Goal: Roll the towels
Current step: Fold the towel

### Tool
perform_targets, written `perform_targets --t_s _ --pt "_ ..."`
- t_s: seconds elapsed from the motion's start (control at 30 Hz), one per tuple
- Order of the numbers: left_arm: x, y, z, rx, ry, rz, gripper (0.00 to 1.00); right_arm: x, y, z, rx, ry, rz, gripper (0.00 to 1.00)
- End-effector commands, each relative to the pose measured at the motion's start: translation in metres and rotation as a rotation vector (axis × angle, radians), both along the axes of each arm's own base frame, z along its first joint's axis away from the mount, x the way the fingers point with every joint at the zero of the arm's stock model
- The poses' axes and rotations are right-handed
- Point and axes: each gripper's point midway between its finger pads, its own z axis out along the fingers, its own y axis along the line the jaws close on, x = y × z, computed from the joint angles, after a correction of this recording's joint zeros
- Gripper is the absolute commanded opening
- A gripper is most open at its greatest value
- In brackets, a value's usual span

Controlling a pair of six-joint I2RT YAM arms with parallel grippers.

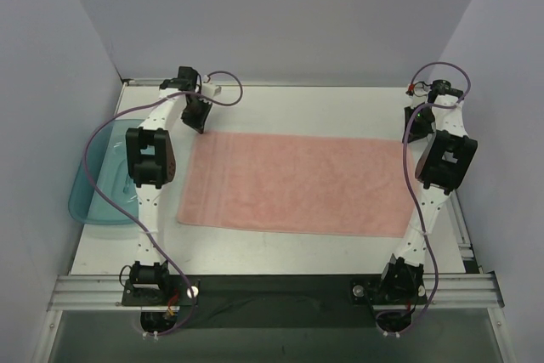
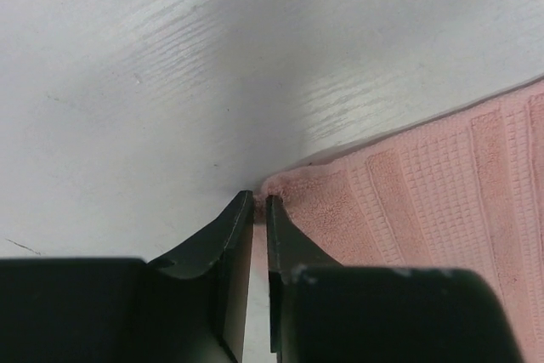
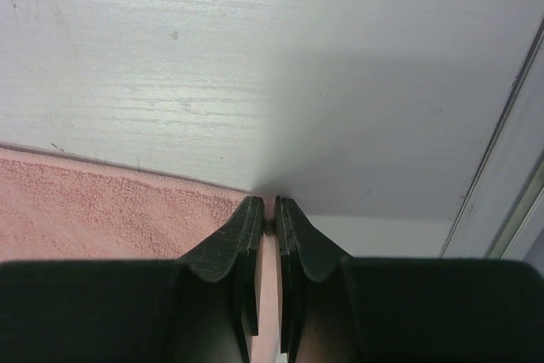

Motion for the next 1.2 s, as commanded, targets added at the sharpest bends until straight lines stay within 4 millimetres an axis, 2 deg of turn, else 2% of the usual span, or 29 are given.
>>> perform_targets --t_s 0.0,0.1,0.13,0.43,0.7,1.03,1.17 --pt "0.006 0.011 0.006 -0.007 -0.008 0.038 0.20 -0.006 0.010 -0.001 0.012 0.035 0.009 0.00" --pt "0.007 0.015 0.008 -0.001 -0.013 0.050 0.39 -0.006 0.011 0.000 0.014 0.036 0.010 0.00" --pt "0.009 0.016 0.010 -0.001 -0.019 0.053 0.40 -0.006 0.011 0.000 0.013 0.036 0.011 0.00" --pt "0.017 0.025 0.015 -0.028 -0.036 0.095 0.38 -0.008 0.012 -0.001 0.016 0.040 0.013 0.00" --pt "0.013 0.014 0.012 -0.076 -0.018 0.079 0.36 -0.008 0.011 -0.003 0.011 0.044 0.013 0.00" --pt "0.016 0.003 0.025 -0.127 -0.039 0.071 0.39 -0.009 0.011 -0.004 0.011 0.049 0.013 0.00" --pt "0.013 0.004 0.019 -0.112 -0.023 0.075 0.39 -0.009 0.010 -0.004 0.009 0.048 0.012 0.00"
